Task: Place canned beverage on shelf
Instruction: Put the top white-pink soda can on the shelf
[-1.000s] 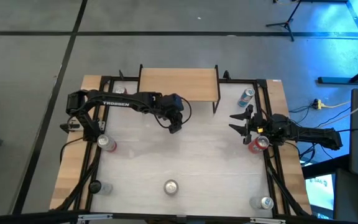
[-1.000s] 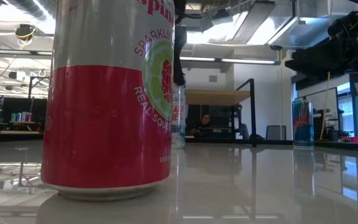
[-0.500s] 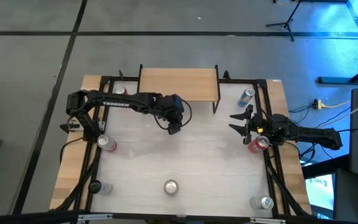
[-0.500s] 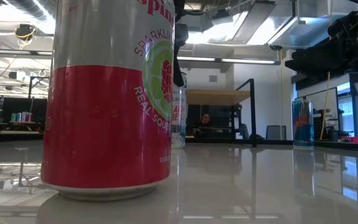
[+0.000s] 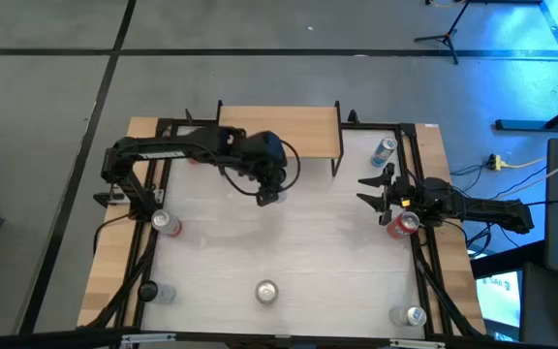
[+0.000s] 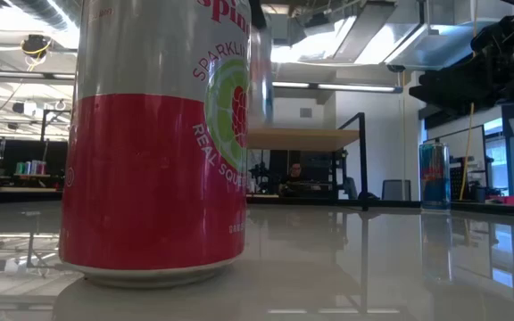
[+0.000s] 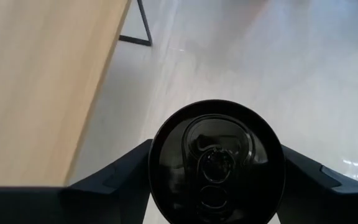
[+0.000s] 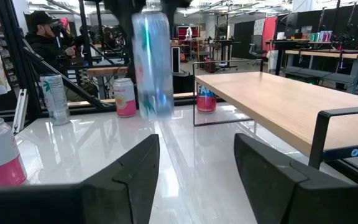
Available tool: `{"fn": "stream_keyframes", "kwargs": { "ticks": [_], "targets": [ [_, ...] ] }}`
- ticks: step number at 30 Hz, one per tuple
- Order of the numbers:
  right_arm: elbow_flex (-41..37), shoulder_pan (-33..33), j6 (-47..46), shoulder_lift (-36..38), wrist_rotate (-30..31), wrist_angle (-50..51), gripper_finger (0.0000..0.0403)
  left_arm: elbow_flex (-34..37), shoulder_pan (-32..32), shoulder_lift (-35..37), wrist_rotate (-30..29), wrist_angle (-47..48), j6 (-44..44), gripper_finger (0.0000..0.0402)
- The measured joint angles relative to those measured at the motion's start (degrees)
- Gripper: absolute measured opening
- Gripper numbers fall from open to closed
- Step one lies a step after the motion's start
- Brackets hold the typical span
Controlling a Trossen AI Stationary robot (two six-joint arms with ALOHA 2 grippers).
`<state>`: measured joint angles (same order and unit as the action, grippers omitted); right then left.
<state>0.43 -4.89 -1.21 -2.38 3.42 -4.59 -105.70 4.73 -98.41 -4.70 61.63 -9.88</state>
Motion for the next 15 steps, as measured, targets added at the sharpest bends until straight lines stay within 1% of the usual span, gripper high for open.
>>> {"fn": "stream_keyframes", "kwargs": {
  "ticks": [4,8,11,15],
  "targets": [
    [0.0,0.0,0.0,0.0,0.0,0.0,0.0205,-8.1,0.7,0.0,-1.3,7.9,1.1,0.0248],
    [0.0,0.0,0.0,0.0,0.0,0.0,0.0205,-14.8,2.8,0.0,-4.7,15.5,1.6,0.0248],
    [0.0,0.0,0.0,0.0,0.6,0.0,0.0205,-17.7,5.4,0.0,-5.6,18.7,3.1,0.0249],
    [0.0,0.0,0.3,0.0,2.6,-0.2,0.0205,-19.0,10.2,0.0,-5.4,22.1,6.9,0.0249]
  ]
}}
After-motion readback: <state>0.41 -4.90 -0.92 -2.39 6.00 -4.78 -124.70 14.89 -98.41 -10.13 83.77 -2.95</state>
